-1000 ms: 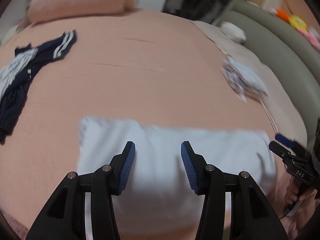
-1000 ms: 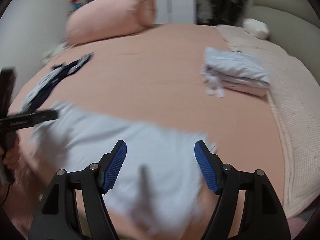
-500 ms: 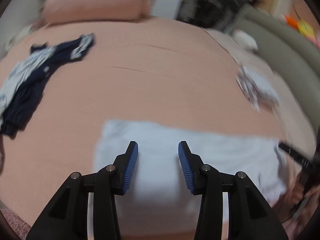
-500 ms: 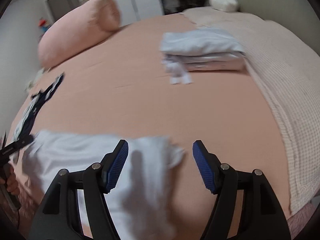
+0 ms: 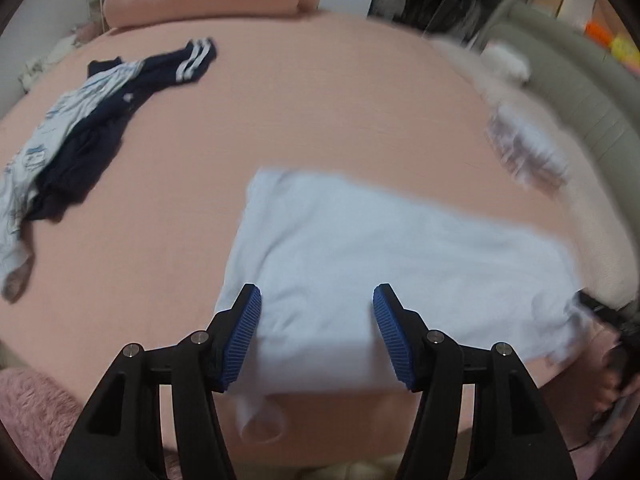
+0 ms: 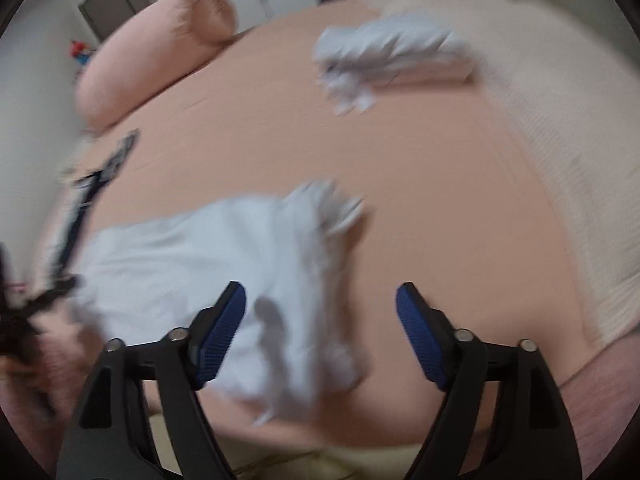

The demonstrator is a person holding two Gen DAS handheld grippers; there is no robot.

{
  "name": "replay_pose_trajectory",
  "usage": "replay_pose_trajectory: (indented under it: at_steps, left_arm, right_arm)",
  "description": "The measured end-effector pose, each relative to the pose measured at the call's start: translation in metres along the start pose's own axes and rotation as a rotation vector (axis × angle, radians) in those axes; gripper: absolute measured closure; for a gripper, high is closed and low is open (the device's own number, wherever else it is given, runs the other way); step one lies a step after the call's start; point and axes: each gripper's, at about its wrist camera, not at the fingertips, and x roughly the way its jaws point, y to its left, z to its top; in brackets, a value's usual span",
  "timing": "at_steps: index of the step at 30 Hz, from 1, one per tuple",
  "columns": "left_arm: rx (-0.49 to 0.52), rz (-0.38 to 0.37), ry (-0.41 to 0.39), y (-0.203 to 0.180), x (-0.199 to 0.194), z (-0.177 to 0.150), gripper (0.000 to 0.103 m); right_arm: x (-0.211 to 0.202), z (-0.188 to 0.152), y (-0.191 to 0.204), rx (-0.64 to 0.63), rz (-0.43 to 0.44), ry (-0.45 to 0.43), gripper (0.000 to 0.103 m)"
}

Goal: Fold clothes

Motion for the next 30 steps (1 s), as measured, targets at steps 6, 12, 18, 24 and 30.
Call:
replay_pose_trajectory:
  at_steps: [6,12,18,24,30]
  left_arm:
    - [-0.150,-0.082,-0.048,0.032,-0.014,0.002,0.043]
    - [-0.141,-0.156,-0.055,0.019,-0.013,0.003,0.043]
    - [-0.131,-0.226,-0.055,0.007,-0.010,0.005,0.043]
    - [-0.183,-0.340,-0.094,0.019,-0.012,0.015,0.043]
    - [-0.236,-0.479,-0.129,0.017,-0.011,0.020,0.043]
  right_arm:
    - [0.006,-0.010,0.000,-0.016,-0.137,0.036,0.021]
    - [0.017,-0.010,0.004,-0.013,-0.058,0.070,0.014]
    - [0.015,-0.002,0.031,-0.113,0.004,0.056,0.072]
    - [-0.010,0.024,0.053,-0.131,0.100,-0.003,0.078]
    - [0.000,0.036,0.151,-0.381,0.205,-0.005,0.078]
